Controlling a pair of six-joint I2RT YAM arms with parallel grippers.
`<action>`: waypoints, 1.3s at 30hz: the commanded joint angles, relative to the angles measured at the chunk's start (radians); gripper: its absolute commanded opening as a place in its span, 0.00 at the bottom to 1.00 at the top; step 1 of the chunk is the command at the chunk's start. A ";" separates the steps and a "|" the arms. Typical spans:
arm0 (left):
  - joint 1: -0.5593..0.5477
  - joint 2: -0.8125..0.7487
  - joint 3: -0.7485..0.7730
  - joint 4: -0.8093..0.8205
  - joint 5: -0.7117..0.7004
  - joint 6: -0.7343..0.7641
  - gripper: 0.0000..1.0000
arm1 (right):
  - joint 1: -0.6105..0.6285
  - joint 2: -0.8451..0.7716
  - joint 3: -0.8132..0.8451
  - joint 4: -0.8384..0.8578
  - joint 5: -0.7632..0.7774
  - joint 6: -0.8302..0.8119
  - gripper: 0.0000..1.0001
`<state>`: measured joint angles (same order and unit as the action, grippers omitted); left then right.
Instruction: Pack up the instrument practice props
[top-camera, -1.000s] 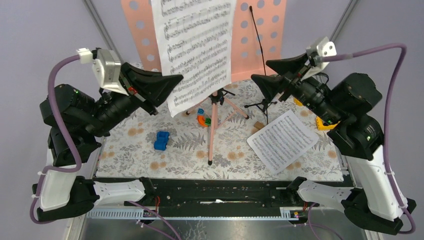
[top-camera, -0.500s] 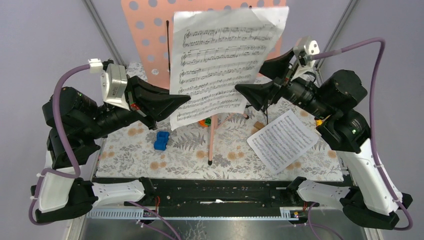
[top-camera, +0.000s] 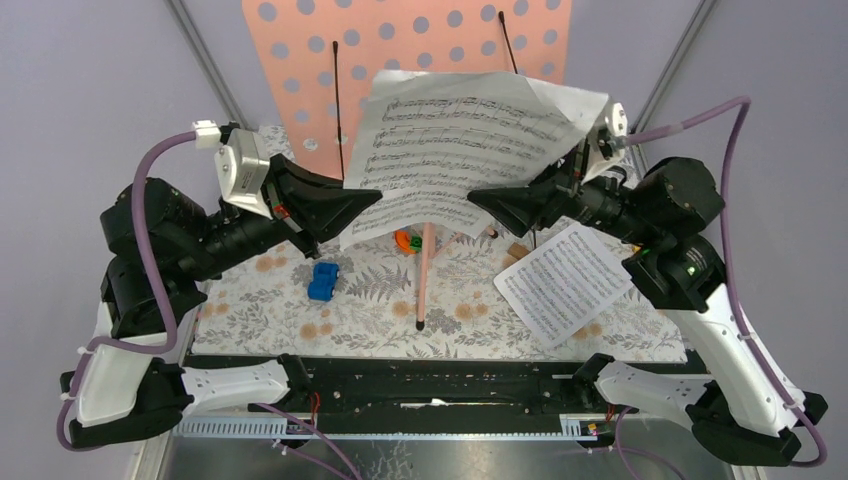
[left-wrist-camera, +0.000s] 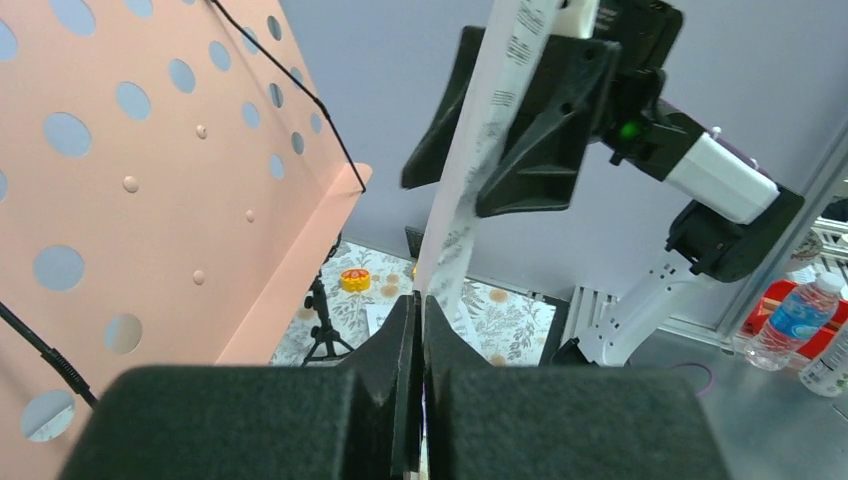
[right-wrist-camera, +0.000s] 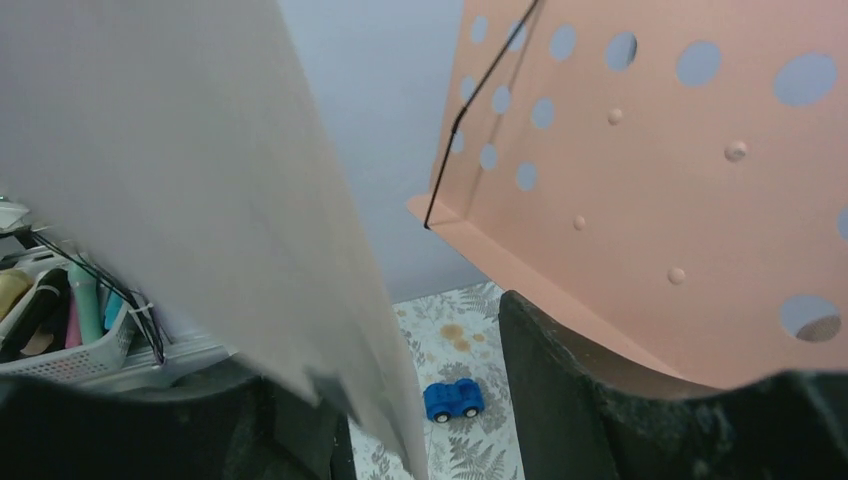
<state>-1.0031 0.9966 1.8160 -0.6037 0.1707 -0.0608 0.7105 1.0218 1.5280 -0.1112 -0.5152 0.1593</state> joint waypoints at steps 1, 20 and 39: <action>-0.002 -0.001 -0.003 0.039 -0.055 -0.017 0.00 | -0.003 -0.035 0.004 0.104 -0.059 0.014 0.60; -0.002 -0.029 -0.058 0.056 -0.089 -0.038 0.86 | -0.002 -0.198 -0.112 -0.106 0.256 0.145 0.00; -0.002 -0.117 -0.185 0.058 -0.133 -0.124 0.96 | -0.002 -0.432 -0.711 -0.648 0.858 0.594 0.00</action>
<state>-1.0035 0.8822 1.6600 -0.5732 0.0502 -0.1459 0.7105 0.5930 0.8768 -0.8021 0.2283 0.6506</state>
